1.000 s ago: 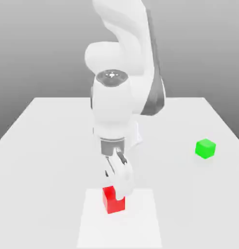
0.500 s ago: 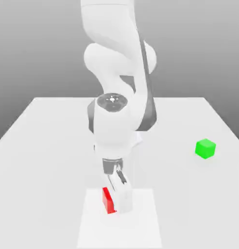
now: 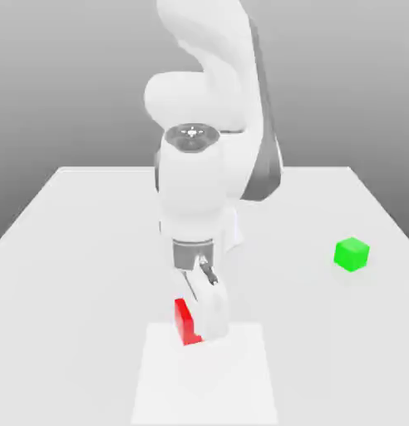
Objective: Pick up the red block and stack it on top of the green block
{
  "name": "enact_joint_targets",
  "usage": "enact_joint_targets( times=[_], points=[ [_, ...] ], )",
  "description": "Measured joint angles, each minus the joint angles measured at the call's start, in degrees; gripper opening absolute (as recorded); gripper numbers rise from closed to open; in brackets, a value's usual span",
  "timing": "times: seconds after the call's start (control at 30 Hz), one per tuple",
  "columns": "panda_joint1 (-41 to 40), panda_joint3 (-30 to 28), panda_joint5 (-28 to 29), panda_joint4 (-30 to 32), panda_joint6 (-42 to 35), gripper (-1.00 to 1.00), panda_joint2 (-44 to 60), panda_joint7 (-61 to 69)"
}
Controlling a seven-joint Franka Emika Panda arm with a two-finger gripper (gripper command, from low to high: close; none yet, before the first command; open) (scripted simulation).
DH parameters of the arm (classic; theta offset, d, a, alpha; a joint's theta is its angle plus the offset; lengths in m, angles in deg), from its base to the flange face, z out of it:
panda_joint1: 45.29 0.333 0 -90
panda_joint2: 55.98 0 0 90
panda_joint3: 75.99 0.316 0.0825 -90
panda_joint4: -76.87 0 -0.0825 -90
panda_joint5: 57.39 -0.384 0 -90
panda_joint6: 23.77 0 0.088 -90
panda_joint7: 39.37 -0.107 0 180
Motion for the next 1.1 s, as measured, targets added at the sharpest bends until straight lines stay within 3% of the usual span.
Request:
enact_joint_targets(
  times=[0.3,0.63,0.87,1.1],
  points=[
    [7.60,7.59,-1.09,0.88,-10.89,-1.00,-10.72,-11.58],
    [22.75,18.21,-11.20,2.32,-19.18,-1.00,-20.75,-23.12],
    [35.00,24.90,-19.80,3.65,-19.64,-1.00,-23.64,-29.54],
    [46.32,31.93,-28.00,4.71,-14.89,-1.00,-21.66,-34.06]
  ],
)
